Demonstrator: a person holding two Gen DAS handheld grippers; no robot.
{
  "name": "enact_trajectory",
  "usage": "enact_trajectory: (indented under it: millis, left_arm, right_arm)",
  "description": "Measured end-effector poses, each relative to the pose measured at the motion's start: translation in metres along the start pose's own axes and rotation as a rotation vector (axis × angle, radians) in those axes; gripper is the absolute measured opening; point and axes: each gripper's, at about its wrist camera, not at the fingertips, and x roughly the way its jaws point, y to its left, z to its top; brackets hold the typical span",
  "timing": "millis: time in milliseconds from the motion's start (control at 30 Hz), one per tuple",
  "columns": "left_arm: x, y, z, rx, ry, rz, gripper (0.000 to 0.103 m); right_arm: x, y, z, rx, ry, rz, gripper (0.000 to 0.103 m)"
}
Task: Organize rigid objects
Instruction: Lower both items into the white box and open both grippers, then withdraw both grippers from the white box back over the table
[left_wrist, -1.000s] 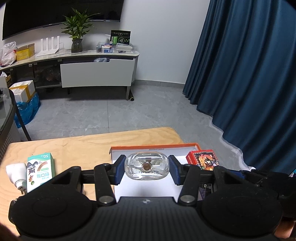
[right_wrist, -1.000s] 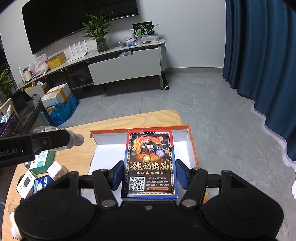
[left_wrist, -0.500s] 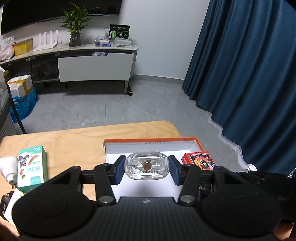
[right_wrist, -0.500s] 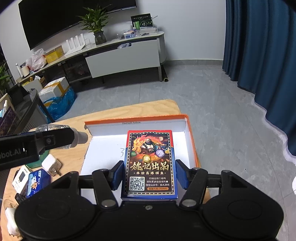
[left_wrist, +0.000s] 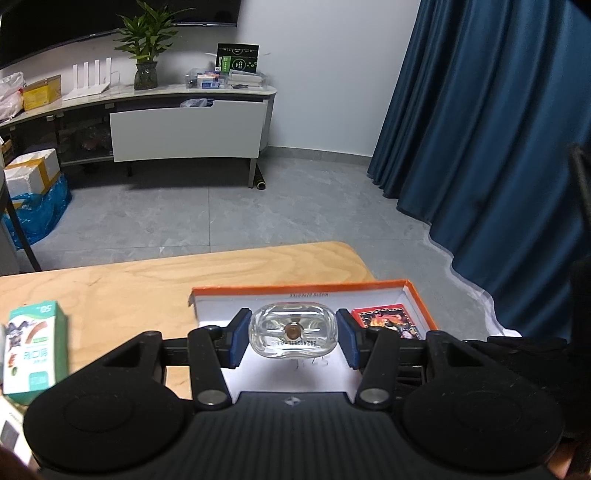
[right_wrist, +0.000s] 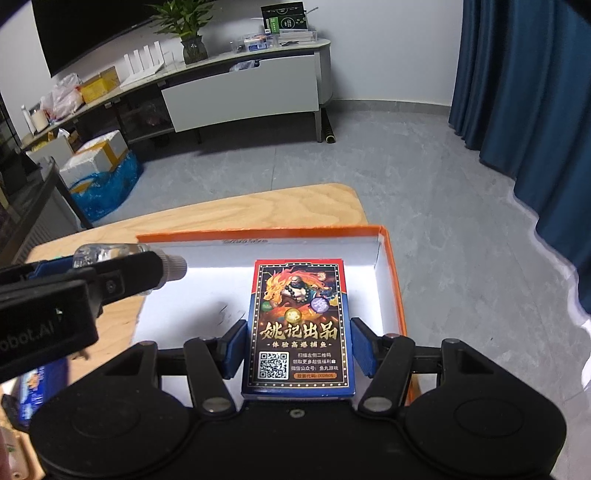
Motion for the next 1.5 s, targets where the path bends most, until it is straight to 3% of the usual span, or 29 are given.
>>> enact_trajectory:
  millis: [133, 233, 433, 533, 633, 767, 833, 1000, 1500]
  left_arm:
    - [0.012, -0.002, 0.001, -0.023, 0.005, -0.007, 0.050]
    - [0.016, -0.002, -0.003, -0.038, 0.012, -0.015, 0.050]
    - [0.027, -0.003, -0.012, -0.087, 0.031, -0.029, 0.051]
    - [0.026, -0.007, -0.020, -0.102, 0.054, -0.053, 0.069]
    - [0.015, -0.009, -0.023, -0.099, 0.071, -0.070, 0.072]
    - [-0.019, -0.010, -0.021, -0.059, 0.073, -0.015, 0.080]
    - [-0.040, -0.008, -0.022, -0.028, 0.064, 0.031, 0.089]
    - [-0.086, 0.003, -0.039, 0.006, 0.082, 0.134, 0.097]
    - [-0.163, 0.060, -0.091, -0.113, 0.072, 0.268, 0.099]
  right_arm:
    - [0.008, -0.002, 0.003, 0.001, -0.027, 0.001, 0.075]
    - [-0.003, -0.005, -0.002, -0.014, -0.049, -0.063, 0.077]
    - [-0.050, -0.027, -0.019, 0.051, -0.113, -0.006, 0.080]
    - [-0.067, -0.031, -0.027, 0.056, -0.130, -0.008, 0.080]
    - [-0.080, -0.030, -0.031, 0.051, -0.134, -0.005, 0.080]
    - [-0.095, -0.025, -0.037, 0.062, -0.150, 0.005, 0.080]
    - [-0.102, -0.022, -0.041, 0.073, -0.158, 0.019, 0.080]
    - [-0.114, -0.003, -0.057, 0.068, -0.143, 0.075, 0.082]
    - [-0.135, 0.072, -0.100, -0.021, -0.100, 0.177, 0.083]
